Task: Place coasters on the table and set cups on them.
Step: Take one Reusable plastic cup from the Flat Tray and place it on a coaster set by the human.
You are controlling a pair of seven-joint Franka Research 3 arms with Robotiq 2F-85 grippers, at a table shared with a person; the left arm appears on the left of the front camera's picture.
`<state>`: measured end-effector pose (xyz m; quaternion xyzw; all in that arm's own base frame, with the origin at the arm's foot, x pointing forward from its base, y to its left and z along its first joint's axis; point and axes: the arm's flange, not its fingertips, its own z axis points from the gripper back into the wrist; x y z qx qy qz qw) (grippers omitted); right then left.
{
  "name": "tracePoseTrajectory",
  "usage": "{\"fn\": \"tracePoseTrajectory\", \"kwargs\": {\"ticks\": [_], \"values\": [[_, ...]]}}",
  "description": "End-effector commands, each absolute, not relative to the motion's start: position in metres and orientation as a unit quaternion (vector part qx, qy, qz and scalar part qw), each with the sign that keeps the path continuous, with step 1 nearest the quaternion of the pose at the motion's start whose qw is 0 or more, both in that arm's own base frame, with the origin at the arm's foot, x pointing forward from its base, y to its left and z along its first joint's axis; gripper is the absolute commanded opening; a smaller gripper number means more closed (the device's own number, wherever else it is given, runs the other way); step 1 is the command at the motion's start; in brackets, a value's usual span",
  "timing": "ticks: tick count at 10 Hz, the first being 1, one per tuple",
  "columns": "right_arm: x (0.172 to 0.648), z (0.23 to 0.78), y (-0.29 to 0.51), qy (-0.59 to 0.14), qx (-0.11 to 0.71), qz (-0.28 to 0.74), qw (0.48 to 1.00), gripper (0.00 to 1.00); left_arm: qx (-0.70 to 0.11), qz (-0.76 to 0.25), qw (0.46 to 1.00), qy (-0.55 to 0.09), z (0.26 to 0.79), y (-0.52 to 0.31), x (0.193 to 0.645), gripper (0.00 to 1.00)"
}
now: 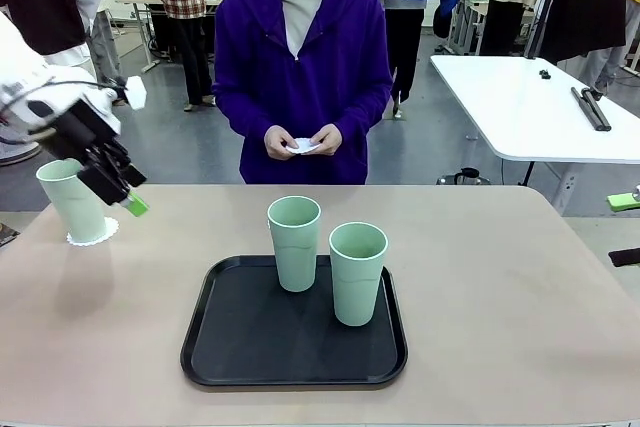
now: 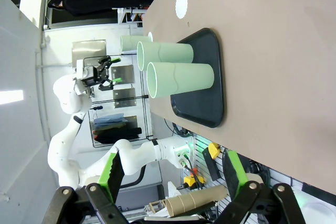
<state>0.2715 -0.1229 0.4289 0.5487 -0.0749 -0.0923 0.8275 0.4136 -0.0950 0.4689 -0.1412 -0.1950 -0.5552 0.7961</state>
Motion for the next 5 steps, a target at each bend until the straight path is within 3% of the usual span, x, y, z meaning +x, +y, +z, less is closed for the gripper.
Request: {"fn": "tracePoseTrajectory", "kwargs": {"ticks": [1,5], "values": [[0.273,0.430,-0.123,-0.077,0.556,-0.093,0.822,1.00,-0.130,-0.572,0.789,-0.182,0.441,-0.110,0.426,1.00],[0.273,0.430,-0.123,-0.077,0.556,-0.093,0.822,1.00,-0.133,-0.589,0.779,-0.167,0.393,-0.141,0.437,1.00]]}}
